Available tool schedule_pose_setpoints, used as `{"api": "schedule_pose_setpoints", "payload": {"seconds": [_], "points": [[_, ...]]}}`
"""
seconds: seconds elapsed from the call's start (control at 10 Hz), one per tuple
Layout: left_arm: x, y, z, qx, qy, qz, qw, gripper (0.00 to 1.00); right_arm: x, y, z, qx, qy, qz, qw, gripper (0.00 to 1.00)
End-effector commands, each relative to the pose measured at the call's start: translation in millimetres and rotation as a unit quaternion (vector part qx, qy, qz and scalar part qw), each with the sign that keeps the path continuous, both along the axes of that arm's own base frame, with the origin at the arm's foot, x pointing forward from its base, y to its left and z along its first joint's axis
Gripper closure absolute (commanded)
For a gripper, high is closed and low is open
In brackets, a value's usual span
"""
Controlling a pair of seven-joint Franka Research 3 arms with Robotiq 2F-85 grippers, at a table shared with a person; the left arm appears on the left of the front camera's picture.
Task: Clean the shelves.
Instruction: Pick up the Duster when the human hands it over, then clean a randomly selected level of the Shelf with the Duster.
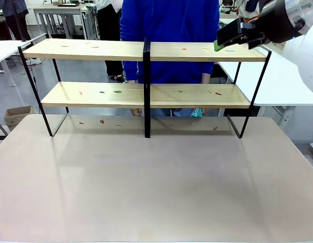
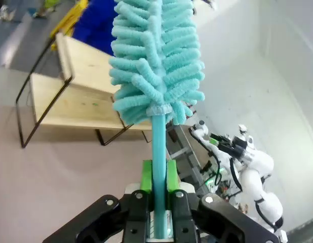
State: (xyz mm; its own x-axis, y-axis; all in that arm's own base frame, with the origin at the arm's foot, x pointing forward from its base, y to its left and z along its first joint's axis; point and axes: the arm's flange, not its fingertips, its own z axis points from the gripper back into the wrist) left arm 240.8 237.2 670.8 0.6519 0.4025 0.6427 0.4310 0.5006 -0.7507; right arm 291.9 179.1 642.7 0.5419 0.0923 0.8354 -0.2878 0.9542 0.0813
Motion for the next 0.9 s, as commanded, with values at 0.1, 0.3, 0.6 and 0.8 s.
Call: {"api": "schedule_pose_setpoints", "payload": {"seconds": [0.1, 0.3, 0.6, 0.8], "points": [[1.4, -18.4, 25.5, 0.015, -0.024, -0.025, 0.999, 1.00, 0.2, 0.6, 0.7, 0.003, 0.001, 0.000, 1.000, 0.00], [1.4, -18.4, 25.5, 0.015, -0.024, -0.025, 0.999, 1.00, 0.2, 0.6, 0.7, 0.003, 0.001, 0.000, 1.000, 0.00], [1.4, -18.4, 25.5, 0.015, -0.024, -0.025, 0.999, 1.00, 0.2, 0.6, 0.7, 0.003, 0.001, 0.000, 1.000, 0.00], [1.4, -18.4, 25.5, 0.015, -0.024, -0.025, 0.999, 1.00, 0.2, 0.6, 0.7, 0.003, 0.001, 0.000, 1.000, 0.00]]}}
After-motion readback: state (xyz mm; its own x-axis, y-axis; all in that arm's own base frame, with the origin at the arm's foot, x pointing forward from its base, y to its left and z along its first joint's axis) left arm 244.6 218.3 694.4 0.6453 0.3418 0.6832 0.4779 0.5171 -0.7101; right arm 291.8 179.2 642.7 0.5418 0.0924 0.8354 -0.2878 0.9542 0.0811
